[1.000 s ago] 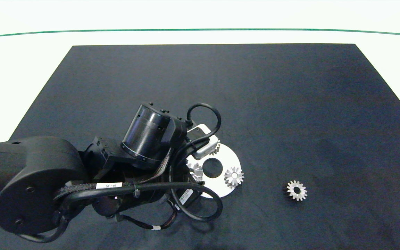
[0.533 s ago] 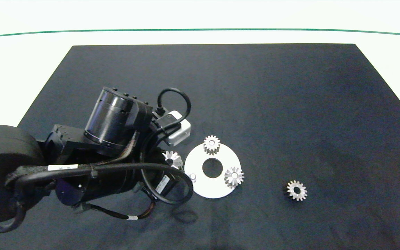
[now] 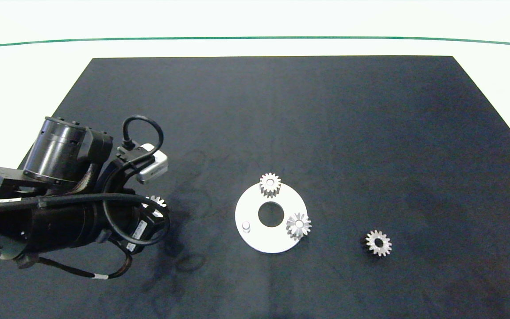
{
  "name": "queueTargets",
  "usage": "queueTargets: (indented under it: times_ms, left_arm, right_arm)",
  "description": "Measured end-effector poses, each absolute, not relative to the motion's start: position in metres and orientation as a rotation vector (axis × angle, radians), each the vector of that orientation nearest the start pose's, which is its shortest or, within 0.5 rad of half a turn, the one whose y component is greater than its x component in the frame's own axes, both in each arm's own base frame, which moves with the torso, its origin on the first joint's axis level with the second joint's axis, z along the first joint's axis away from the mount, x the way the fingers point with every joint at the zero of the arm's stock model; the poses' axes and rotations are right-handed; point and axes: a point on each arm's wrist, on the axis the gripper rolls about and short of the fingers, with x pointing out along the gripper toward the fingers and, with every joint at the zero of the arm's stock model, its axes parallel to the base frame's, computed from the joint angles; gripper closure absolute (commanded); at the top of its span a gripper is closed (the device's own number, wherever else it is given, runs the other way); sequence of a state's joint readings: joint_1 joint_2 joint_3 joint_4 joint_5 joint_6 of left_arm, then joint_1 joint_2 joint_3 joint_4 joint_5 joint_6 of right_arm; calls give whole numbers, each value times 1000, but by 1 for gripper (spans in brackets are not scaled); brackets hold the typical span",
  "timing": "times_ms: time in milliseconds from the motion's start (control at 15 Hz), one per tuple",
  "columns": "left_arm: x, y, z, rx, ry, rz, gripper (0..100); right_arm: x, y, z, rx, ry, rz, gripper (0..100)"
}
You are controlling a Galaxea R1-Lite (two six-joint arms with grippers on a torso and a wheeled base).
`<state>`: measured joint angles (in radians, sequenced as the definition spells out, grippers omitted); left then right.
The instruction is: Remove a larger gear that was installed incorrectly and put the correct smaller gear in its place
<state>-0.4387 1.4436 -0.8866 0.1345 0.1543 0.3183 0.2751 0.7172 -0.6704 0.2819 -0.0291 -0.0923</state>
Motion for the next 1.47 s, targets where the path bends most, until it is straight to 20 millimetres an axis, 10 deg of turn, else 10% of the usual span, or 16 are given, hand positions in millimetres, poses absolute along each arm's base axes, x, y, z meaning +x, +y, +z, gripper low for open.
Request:
queueTargets:
  times_ms: [867,933,1467]
  left_arm:
    - [217,-87,180,415,645,-352,75]
    - [217,-87,179,415,650,-353,0]
    - [209,-84,190,392,608,-345,0]
  right_arm:
    - [47,12,230,-142,317,256,0]
    - [47,12,230,-142,318,257,0]
    - [48,13,229,-142,322,256,0]
